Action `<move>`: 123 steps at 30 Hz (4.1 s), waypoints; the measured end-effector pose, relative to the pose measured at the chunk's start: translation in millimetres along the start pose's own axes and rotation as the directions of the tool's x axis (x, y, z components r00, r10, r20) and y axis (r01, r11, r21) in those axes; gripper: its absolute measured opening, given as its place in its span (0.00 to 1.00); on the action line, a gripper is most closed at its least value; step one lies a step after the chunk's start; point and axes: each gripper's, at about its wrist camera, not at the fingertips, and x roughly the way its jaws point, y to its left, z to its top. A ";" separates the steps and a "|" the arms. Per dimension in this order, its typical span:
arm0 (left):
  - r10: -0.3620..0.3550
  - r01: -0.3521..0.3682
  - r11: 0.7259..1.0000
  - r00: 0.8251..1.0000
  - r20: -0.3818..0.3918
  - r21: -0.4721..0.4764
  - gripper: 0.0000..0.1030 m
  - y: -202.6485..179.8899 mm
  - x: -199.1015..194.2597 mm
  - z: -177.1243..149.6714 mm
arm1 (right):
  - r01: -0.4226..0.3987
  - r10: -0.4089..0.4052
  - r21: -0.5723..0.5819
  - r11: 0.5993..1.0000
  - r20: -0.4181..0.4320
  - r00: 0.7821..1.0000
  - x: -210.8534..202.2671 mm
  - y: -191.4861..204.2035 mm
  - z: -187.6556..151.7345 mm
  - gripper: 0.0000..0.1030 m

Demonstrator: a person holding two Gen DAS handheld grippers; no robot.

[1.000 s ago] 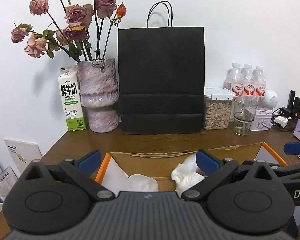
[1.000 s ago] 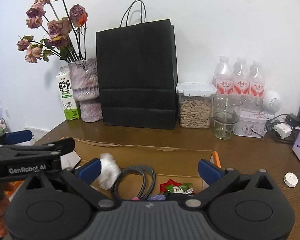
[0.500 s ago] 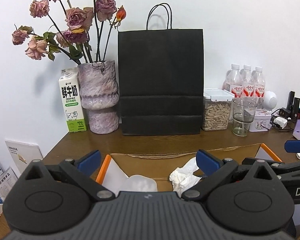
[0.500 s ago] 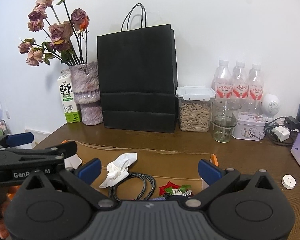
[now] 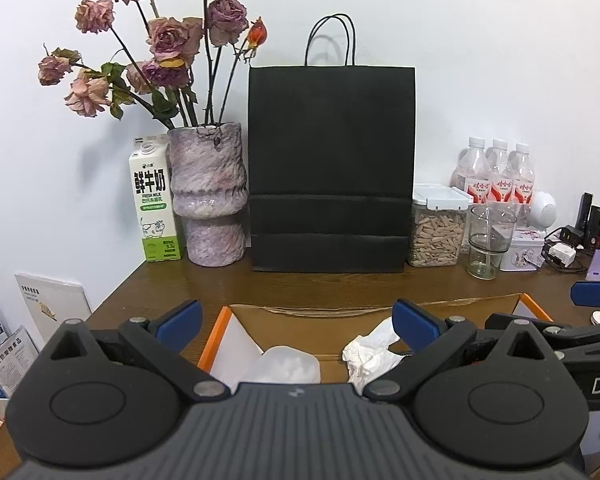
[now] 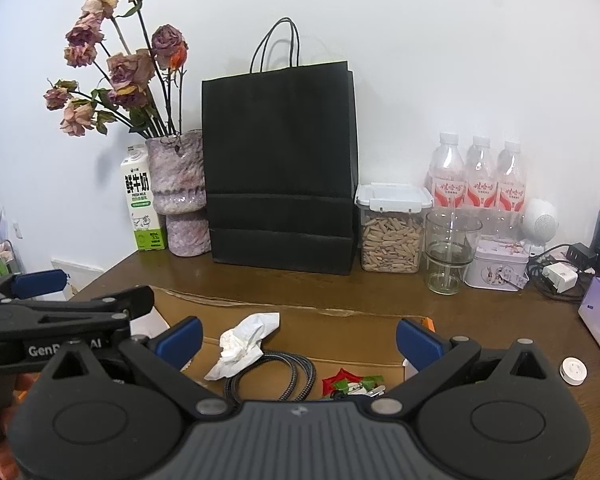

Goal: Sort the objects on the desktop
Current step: 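Withdraw both tools from the box toward the white caps and cables, then grasp the white earbud case with the left tool while the right tool grasps the black cable with beige block, then carry the earbud case and cable into the box and open both tools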

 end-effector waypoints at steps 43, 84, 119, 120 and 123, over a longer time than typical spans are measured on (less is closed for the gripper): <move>-0.067 0.076 0.995 0.992 -0.110 0.072 1.00 6.8 -105.9 -88.1 | -0.011 0.007 -0.114 0.993 -0.037 0.999 -114.7 40.8 -89.9 1.00; -0.171 0.185 0.982 0.952 -0.255 0.032 0.49 38.5 -90.6 -146.4 | 0.036 -0.044 -0.039 0.999 -0.235 0.971 -86.6 23.4 -161.2 1.00; -0.228 0.236 0.972 0.946 -0.229 0.009 0.28 40.3 -98.8 -143.1 | -0.029 0.012 -0.190 0.981 -0.091 0.996 -98.3 54.3 -141.0 0.12; -0.230 0.237 0.971 0.947 -0.225 0.006 0.28 40.7 -99.8 -142.3 | -0.027 0.012 -0.184 0.983 -0.084 0.996 -100.4 53.1 -140.2 0.10; -0.230 0.236 0.972 0.949 -0.217 0.001 0.28 40.2 -102.7 -140.2 | -0.037 0.025 -0.168 0.985 -0.073 0.997 -106.2 49.4 -138.1 0.10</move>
